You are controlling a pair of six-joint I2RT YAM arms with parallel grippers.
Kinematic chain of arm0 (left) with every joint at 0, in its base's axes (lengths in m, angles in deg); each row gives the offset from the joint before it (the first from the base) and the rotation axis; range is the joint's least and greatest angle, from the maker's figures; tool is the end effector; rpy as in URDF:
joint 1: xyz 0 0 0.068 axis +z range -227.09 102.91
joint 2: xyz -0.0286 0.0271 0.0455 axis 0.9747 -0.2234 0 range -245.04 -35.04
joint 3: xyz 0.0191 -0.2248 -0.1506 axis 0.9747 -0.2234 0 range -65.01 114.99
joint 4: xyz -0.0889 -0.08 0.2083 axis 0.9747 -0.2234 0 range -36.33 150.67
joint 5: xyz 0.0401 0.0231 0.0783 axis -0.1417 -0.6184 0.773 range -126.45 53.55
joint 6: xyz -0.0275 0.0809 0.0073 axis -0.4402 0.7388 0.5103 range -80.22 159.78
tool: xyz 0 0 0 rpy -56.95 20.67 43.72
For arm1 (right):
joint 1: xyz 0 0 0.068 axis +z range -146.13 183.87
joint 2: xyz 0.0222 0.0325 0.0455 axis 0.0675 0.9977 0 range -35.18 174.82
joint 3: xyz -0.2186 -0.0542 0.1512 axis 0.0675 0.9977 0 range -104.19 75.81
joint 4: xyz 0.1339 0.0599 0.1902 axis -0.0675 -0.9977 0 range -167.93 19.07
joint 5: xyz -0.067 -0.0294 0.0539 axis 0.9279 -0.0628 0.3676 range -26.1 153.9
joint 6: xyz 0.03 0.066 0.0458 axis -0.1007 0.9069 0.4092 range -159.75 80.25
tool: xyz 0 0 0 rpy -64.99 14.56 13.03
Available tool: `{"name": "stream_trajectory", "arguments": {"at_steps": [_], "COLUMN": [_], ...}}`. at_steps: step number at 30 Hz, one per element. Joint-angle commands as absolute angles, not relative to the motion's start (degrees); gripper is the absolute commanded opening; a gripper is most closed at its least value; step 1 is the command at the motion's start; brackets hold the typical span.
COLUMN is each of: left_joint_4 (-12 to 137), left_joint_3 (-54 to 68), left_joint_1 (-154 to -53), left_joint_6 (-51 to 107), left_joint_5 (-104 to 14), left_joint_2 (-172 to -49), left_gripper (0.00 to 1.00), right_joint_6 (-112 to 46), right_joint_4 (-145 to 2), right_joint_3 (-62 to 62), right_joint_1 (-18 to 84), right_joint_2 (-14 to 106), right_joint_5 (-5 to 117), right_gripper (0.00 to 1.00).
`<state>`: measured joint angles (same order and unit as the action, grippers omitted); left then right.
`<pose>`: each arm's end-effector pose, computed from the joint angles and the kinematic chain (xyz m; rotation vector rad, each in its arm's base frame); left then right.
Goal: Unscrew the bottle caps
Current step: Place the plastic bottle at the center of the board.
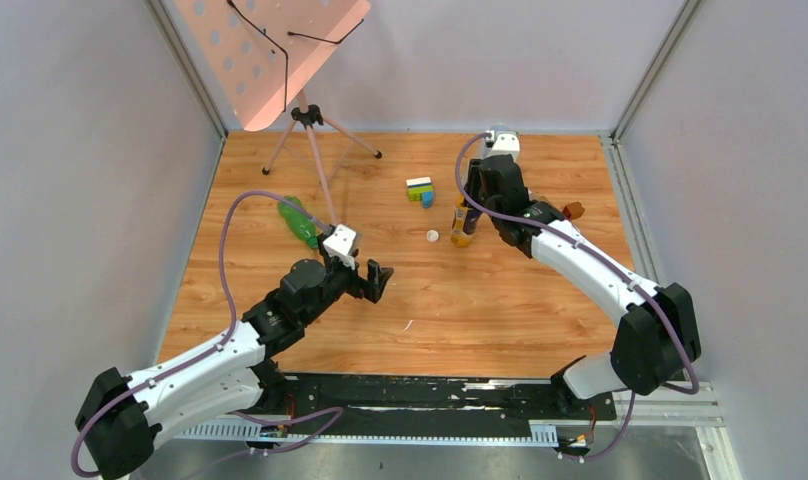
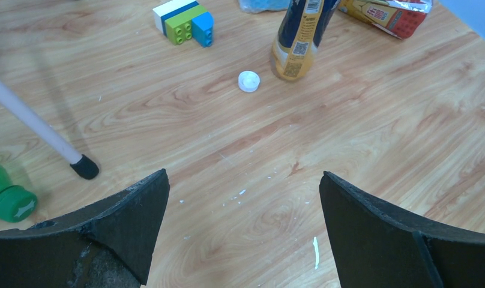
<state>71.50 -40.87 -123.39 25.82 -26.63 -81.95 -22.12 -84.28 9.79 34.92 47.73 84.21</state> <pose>0.1572 -0.1460 0.2438 0.3836 1.7757 -0.6026 0.3071 0.1544 0.2938 -0.0300 2.0658 0.1513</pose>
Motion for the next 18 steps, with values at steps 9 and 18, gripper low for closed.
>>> {"name": "stream_trajectory", "arguments": {"at_steps": [9,18], "left_joint_4": [67.7,65.7], "left_joint_3": [-41.5,-41.9], "left_joint_1": [-123.2,-123.2], "left_joint_6": [23.8,23.3], "left_joint_5": [-17.0,-14.3], "left_joint_2": [-78.1,-76.9], "left_gripper": [1.0,1.0], "right_joint_6": [-26.1,-26.5], "right_joint_4": [-81.1,-81.7], "right_joint_3": [10.4,10.5], "right_joint_1": [35.5,36.0], "right_joint_2": [47.8,49.3], "right_joint_5": [81.2,80.5], "right_gripper": [0.18,0.27]}}
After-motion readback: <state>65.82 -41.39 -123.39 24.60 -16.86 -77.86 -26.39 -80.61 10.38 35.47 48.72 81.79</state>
